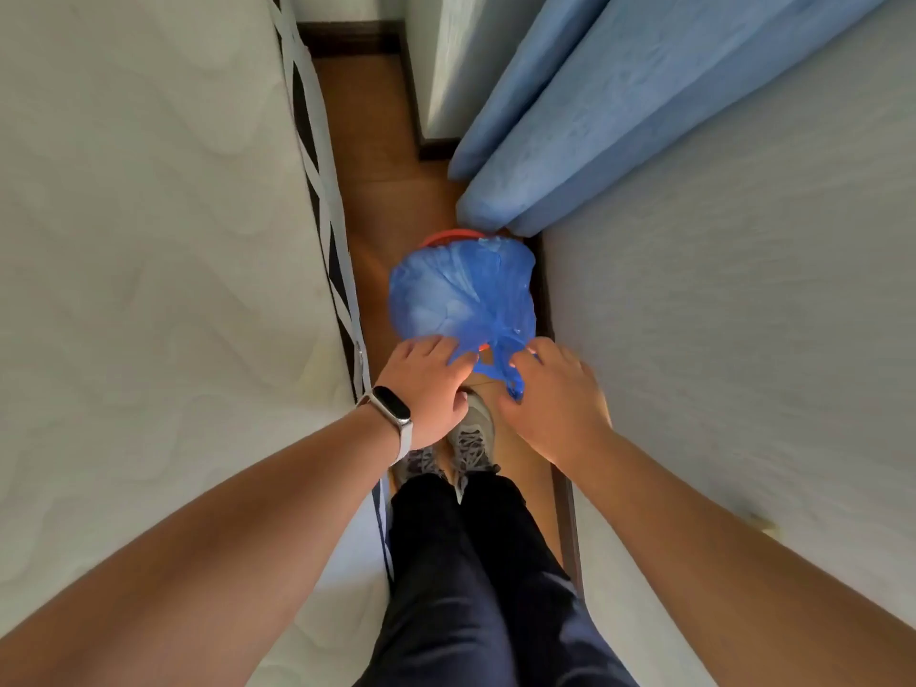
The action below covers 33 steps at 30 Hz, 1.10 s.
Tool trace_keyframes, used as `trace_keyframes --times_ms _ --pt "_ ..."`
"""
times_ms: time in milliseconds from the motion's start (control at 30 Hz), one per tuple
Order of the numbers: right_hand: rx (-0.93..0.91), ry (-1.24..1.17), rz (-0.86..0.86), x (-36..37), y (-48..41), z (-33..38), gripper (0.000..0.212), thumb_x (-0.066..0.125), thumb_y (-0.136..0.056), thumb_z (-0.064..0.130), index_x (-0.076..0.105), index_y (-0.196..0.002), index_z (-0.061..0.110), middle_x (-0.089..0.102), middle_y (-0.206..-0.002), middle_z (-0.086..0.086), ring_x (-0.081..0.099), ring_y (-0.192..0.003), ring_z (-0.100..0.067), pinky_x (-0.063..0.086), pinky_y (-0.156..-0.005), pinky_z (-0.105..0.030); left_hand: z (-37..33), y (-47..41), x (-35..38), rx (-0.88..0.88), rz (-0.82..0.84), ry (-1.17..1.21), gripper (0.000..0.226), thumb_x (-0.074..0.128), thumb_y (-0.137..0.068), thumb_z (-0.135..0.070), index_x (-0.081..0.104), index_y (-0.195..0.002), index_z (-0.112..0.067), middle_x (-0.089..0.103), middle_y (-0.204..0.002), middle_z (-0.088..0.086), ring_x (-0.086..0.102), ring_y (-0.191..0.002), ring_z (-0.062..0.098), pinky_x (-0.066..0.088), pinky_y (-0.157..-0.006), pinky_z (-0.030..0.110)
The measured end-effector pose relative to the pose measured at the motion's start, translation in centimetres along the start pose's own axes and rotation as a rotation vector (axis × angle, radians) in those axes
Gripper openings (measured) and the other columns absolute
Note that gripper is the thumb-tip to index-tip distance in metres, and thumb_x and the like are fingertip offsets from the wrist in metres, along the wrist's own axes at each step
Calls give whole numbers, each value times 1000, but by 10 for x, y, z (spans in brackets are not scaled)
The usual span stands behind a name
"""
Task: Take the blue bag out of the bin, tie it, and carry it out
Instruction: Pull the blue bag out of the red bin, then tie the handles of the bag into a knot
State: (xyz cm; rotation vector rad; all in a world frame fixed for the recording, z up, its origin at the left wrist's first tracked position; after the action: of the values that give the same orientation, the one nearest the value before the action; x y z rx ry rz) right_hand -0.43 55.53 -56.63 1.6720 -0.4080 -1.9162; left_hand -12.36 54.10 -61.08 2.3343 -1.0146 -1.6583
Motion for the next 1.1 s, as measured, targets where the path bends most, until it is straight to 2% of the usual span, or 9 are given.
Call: trace_keyframes --times_ms 100,200,300,367,500,600,767,967,1100 --pt "-6 -38 -26 5 -4 -7 29 56 -85 28 64 -107 10 61 -110 -8 57 -101 -30 47 -81 -41 -3 -11 18 5 10 18 49 51 -85 -34 44 -132 -19 50 -134 12 44 -123 33 35 -99 47" --pt "-22 -81 -76 1 -2 -14 19 57 -86 22 65 -93 7 63 -95 -10 58 -86 -31 41 -68 -35 -13 -21 31 -7 49 35 38 50 -87 -33 53 -122 -19 48 -136 11 42 -125 31 37 -98 46" --pt "-16 -125 -77 -6 4 -20 15 53 -88 23 59 -83 11 55 -83 -4 50 -74 -24 37 -62 -31 -24 -23 31 -63 48 67 27 47 -88 -31 61 -104 -14 50 -133 8 44 -121 30 39 -94 44" --pt "5 -176 -95 -23 11 -24 17 50 -90 24 53 -78 13 48 -78 0 47 -70 -22 37 -58 -31 -30 -16 17 -101 -13 106 26 48 -87 -30 63 -101 -12 53 -129 8 47 -117 31 40 -89 43" --pt "29 -271 -133 -52 18 -24 19 49 -90 28 56 -85 11 47 -77 2 46 -70 -22 42 -60 -35 -34 0 -8 -120 -135 168 21 52 -83 -25 66 -88 -10 64 -115 5 56 -105 30 42 -77 39" --pt "35 -335 -146 -77 27 -19 18 48 -90 26 48 -75 15 46 -74 2 48 -69 -23 42 -61 -37 -34 15 -37 -168 -222 234 24 50 -84 -28 65 -79 -10 69 -93 3 59 -85 28 42 -66 35" --pt "-17 -348 -220 -137 57 -4 16 49 -90 27 55 -83 15 51 -77 3 54 -73 -24 47 -65 -39 -50 47 -112 -167 -403 261 36 47 -90 -31 58 -63 -10 55 -60 3 53 -57 28 40 -50 35" --pt "-39 -392 -286 -203 96 6 14 54 -90 26 61 -93 14 61 -85 -1 57 -78 -24 46 -70 -35 -78 93 -197 -140 -576 269 21 56 -89 -19 53 -69 -12 54 -63 4 51 -56 29 38 -48 35" --pt "-92 -455 -352 -244 121 14 9 57 -89 23 62 -92 16 51 -84 11 52 -74 -13 34 -66 -22 -100 117 -237 -168 -636 476 18 54 -88 -21 52 -73 -12 56 -72 2 51 -68 22 44 -59 35"
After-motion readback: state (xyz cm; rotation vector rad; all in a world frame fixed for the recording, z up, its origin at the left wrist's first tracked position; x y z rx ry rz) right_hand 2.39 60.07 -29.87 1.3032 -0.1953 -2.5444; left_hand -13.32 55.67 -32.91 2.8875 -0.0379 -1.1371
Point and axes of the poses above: each hand's wrist, its own y-axis away from the middle knuckle, its own x-axis out of the palm, z = x × y, the point moved 8 cm from there along -y, towards the middle knuckle
